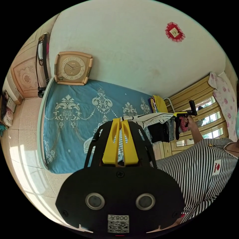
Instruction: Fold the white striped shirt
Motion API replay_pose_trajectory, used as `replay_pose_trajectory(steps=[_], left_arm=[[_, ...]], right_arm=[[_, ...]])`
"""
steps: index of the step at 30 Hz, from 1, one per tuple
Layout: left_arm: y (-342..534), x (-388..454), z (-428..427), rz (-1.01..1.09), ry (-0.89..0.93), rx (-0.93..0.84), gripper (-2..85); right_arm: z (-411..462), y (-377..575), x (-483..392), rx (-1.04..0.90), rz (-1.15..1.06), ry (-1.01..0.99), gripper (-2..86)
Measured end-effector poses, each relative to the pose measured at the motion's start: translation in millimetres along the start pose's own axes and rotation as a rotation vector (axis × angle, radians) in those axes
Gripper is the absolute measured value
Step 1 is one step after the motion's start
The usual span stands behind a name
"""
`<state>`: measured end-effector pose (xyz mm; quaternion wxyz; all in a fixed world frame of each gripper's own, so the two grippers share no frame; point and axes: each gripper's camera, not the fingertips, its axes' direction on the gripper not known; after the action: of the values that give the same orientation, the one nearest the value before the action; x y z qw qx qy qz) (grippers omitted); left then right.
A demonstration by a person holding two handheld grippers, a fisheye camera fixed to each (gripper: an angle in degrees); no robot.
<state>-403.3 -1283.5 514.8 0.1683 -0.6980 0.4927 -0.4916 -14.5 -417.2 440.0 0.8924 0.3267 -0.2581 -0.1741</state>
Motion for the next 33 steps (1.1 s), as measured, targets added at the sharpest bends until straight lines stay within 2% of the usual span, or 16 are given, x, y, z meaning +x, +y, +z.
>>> replay_pose_trajectory(steps=[6,20,27,33], left_arm=[[-5.5,3.5,-53.2,0.021,-0.009,0.03,0.2],[-3.7,68.8,-221.3,0.132,-0.096,0.237,0.4],[-78.8,61.6,-270.4,0.2,-0.153,0.287,0.5],[-200.9,-6.4,-269.8,0.177,-0.118,0.261,0.7]], right_arm=[[-46.7,37.0,0.0,0.078,-0.035,-0.059,0.2],[-201.2,199.1,-47.3,0.27,-0.343,-0.07,0.2],[-251.7,201.4,-31.6,0.291,-0.404,0.015,0.2],[-258.7,128.5,25.6,0.228,-0.369,0.08,0.2]])
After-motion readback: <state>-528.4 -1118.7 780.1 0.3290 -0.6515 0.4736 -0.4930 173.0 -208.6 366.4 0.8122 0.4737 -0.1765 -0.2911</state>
